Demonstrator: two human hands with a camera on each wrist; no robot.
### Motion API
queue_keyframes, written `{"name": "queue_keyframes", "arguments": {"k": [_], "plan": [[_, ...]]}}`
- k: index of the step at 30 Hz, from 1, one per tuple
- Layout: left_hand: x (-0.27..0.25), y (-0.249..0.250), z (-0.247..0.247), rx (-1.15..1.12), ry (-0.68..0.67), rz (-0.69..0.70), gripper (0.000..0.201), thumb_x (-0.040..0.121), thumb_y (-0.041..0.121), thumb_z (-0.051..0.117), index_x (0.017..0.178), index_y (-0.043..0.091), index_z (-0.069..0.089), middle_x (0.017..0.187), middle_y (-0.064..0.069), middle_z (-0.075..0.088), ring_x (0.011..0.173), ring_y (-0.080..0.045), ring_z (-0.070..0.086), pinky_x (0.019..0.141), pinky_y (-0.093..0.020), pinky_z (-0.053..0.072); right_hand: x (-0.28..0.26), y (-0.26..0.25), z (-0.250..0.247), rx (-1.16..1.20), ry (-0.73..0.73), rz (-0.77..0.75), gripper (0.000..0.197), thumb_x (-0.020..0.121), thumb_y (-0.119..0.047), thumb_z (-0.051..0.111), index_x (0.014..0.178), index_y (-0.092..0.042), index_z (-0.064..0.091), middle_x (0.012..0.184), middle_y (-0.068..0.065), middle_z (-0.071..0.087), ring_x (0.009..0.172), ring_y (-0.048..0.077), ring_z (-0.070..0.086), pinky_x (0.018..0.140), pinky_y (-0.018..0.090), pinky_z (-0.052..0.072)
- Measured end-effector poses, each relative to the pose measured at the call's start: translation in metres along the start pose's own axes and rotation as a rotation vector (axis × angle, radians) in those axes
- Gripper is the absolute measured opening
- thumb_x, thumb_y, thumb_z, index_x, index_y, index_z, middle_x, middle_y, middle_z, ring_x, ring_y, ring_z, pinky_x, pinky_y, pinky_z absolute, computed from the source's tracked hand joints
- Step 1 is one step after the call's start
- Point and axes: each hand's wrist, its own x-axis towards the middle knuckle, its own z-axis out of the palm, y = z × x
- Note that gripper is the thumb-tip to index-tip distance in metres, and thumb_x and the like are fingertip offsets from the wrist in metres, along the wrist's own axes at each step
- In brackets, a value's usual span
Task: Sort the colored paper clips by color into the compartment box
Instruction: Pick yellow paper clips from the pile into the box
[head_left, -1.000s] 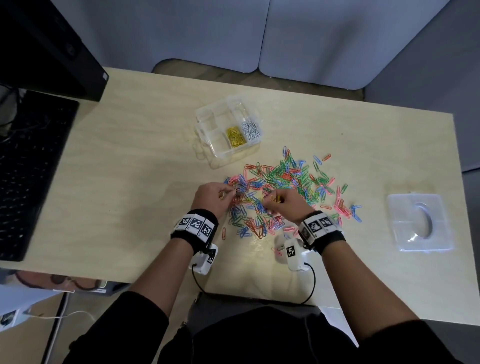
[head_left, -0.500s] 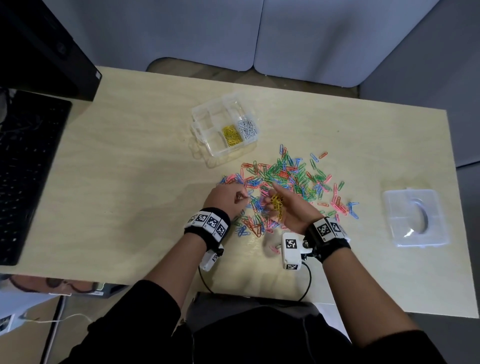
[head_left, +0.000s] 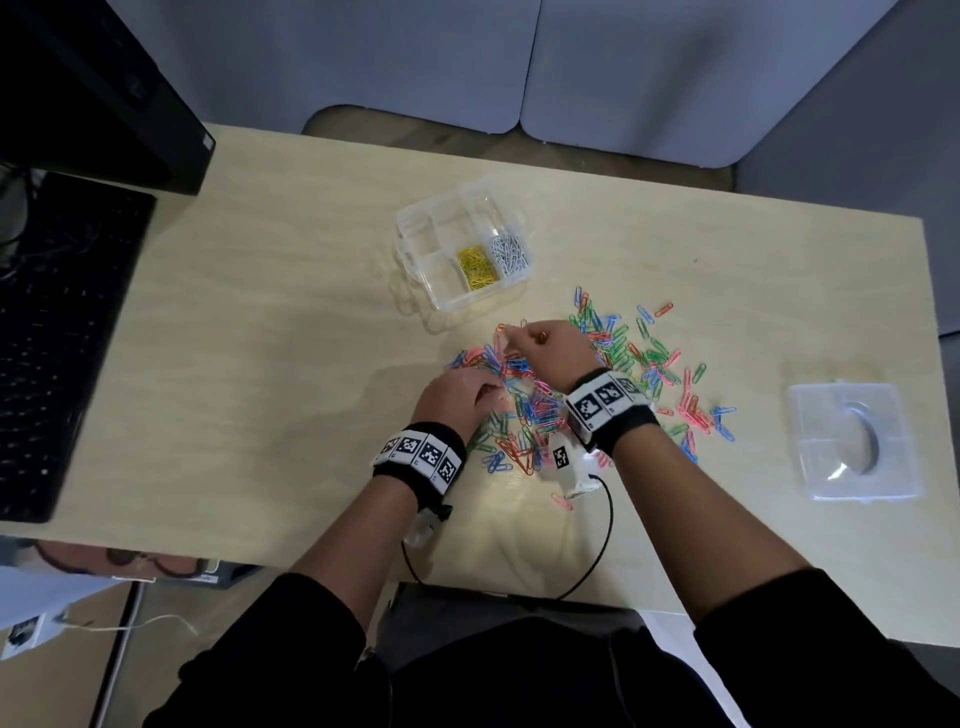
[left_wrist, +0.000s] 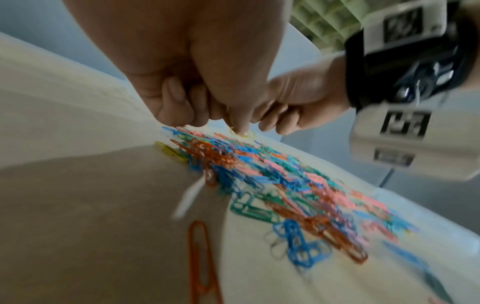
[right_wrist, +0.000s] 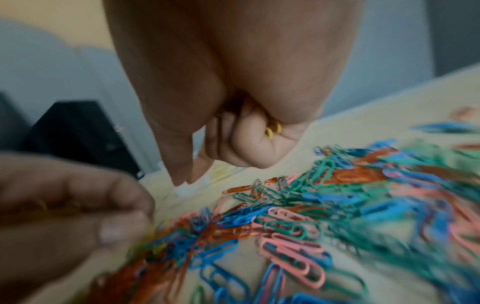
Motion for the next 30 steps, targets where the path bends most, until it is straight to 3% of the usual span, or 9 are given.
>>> {"name": "queue_keyframes", "arguments": {"k": [3, 6, 9, 12, 15, 21, 23, 26, 30], "plan": [[-0.008, -0.01, -0.007, -0.104, 0.068, -0.09, 0.015, 0.098, 0.027, 0.051, 0.102, 0.016, 0.061, 0.088, -0.004, 0.067, 0.078, -0.023, 0.061, 0.07, -0.031, 0.047, 0.014, -0.01, 0.011, -0.253, -0.081, -0.191, 0.015, 0.081, -0.033, 0.077, 0.093, -0.023, 0.076, 0.059, -0.013, 0.053, 0.053, 0.0, 0.047, 0.052, 0.017, 0.037], [-0.018, -0.028, -0.014, -0.15, 0.129, -0.224, 0.023, 0.102, 0.024, 0.038, 0.088, 0.01, 0.048, 0.068, -0.006, 0.055, 0.061, -0.027, 0.05, 0.058, -0.037, 0.04, 0.023, -0.015, 0.028, -0.405, -0.111, -0.244, 0.025, 0.082, -0.037, 0.075, 0.105, -0.029, 0.072, 0.079, -0.003, 0.068, 0.073, 0.014, 0.063, 0.07, 0.029, 0.053], [-0.022, -0.045, -0.022, -0.201, 0.151, -0.294, 0.03, 0.103, 0.022, 0.039, 0.075, 0.01, 0.04, 0.061, -0.006, 0.045, 0.055, -0.021, 0.038, 0.055, -0.035, 0.032, 0.026, -0.012, 0.04, -0.452, -0.125, -0.209, 0.017, 0.085, -0.037, 0.072, 0.097, -0.025, 0.072, 0.087, 0.003, 0.073, 0.081, 0.022, 0.068, 0.075, 0.037, 0.058], [-0.022, -0.05, -0.028, -0.321, 0.159, -0.317, 0.027, 0.101, 0.023, 0.047, 0.079, 0.012, 0.057, 0.067, -0.002, 0.062, 0.056, -0.012, 0.055, 0.055, -0.025, 0.043, 0.021, -0.004, 0.037, -0.359, -0.099, -0.158, 0.017, 0.086, -0.036, 0.071, 0.086, -0.019, 0.071, 0.078, 0.001, 0.072, 0.074, 0.019, 0.066, 0.073, 0.038, 0.058], [-0.02, -0.046, -0.032, -0.439, 0.141, -0.339, 0.022, 0.1, 0.019, 0.051, 0.085, 0.014, 0.067, 0.071, 0.012, 0.065, 0.052, 0.006, 0.057, 0.05, -0.008, 0.038, 0.015, 0.014, 0.022, -0.304, -0.035, -0.096, 0.014, 0.086, -0.027, 0.067, 0.084, -0.014, 0.069, 0.071, -0.004, 0.065, 0.067, 0.016, 0.059, 0.066, 0.03, 0.05], [-0.015, -0.046, -0.026, -0.63, 0.151, -0.573, 0.038, 0.088, 0.029, 0.051, 0.052, 0.02, 0.044, 0.052, 0.002, 0.041, 0.051, -0.018, 0.03, 0.049, -0.027, 0.024, 0.018, 0.009, 0.017, -0.373, -0.077, -0.039, 0.015, 0.074, -0.03, 0.077, 0.086, -0.023, 0.07, 0.082, -0.002, 0.07, 0.075, 0.018, 0.066, 0.073, 0.034, 0.058], [-0.016, -0.045, -0.028, -0.478, 0.138, -0.523, 0.043, 0.093, 0.039, 0.054, 0.057, 0.018, 0.047, 0.055, -0.001, 0.045, 0.052, -0.017, 0.036, 0.049, -0.029, 0.029, 0.026, -0.011, 0.027, -0.373, -0.031, -0.049, 0.025, 0.075, -0.045, 0.078, 0.085, -0.022, 0.073, 0.08, -0.003, 0.071, 0.074, 0.017, 0.065, 0.071, 0.031, 0.056], [-0.018, -0.045, -0.027, -0.387, 0.163, -0.463, 0.034, 0.099, 0.028, 0.052, 0.068, 0.014, 0.058, 0.063, -0.005, 0.057, 0.056, -0.017, 0.047, 0.053, -0.027, 0.037, 0.035, -0.037, 0.048, -0.44, 0.01, 0.011, 0.041, 0.069, -0.06, 0.079, 0.072, -0.019, 0.071, 0.069, -0.003, 0.068, 0.065, 0.017, 0.063, 0.064, 0.028, 0.055], [-0.022, -0.044, -0.028, -0.518, 0.145, -0.473, 0.029, 0.099, 0.006, 0.043, 0.103, 0.011, 0.071, 0.075, -0.004, 0.068, 0.055, -0.013, 0.058, 0.052, -0.019, 0.047, 0.037, -0.041, 0.067, -0.46, 0.043, 0.08, 0.02, 0.075, -0.03, 0.066, 0.068, -0.012, 0.071, 0.067, 0.007, 0.068, 0.064, 0.027, 0.067, 0.064, 0.037, 0.061]]}}
